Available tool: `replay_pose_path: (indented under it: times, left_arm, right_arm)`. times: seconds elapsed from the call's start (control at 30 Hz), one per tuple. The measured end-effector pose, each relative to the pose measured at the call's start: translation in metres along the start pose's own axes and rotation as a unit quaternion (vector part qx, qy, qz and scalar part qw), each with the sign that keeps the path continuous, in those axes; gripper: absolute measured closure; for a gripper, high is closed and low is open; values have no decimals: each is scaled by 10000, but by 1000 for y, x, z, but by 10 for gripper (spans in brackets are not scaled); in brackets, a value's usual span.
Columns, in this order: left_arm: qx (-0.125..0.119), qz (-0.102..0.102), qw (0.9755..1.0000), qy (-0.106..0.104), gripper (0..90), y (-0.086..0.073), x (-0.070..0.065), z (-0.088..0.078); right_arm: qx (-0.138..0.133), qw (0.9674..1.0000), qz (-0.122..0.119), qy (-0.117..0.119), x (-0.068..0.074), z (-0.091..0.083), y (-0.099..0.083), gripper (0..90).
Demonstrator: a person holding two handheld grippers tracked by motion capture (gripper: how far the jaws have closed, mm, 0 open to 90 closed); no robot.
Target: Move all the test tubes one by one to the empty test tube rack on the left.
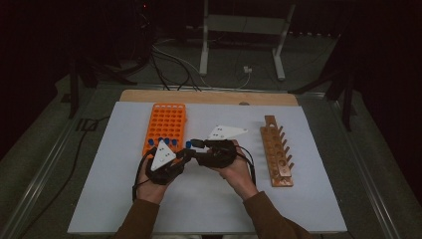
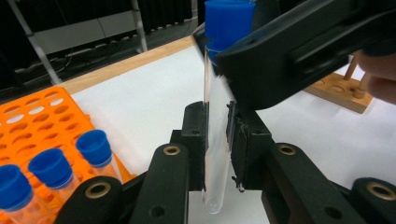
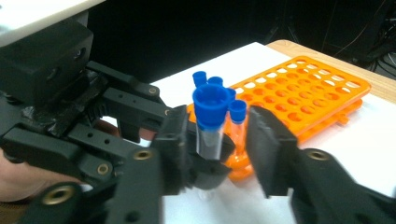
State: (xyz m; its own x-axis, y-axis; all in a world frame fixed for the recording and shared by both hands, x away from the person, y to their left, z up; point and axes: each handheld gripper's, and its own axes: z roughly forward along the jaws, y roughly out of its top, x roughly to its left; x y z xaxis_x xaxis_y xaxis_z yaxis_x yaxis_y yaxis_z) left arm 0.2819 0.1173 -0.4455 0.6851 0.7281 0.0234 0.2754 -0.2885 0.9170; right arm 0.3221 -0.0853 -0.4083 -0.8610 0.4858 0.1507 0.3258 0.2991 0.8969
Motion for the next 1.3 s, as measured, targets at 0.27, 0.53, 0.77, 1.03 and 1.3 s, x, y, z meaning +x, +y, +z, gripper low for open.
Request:
replay_pose_path:
  times: [0.27,0.53,0.77,1.03,1.3]
  left_arm:
    - [-50,-183,9997,126,778,-1,10,-7]
    - [-106,-276,9992,279,778,-1,20,-15]
    - [-141,-405,9981,441,778,-1,31,-24]
    - [-130,-475,9970,592,778,0,46,-35]
    - [-252,-591,9945,823,778,-1,60,-45]
  right_arm:
    - [17,9995,125,-301,-11,-10,-3,249]
    - [127,9966,173,-799,-21,-19,-11,102]
    - [91,9951,254,-952,-29,-29,-17,55]
    - [-30,9935,349,-1084,-39,-41,-23,40]
    - [-93,9917,408,-1215,-46,-56,-29,40]
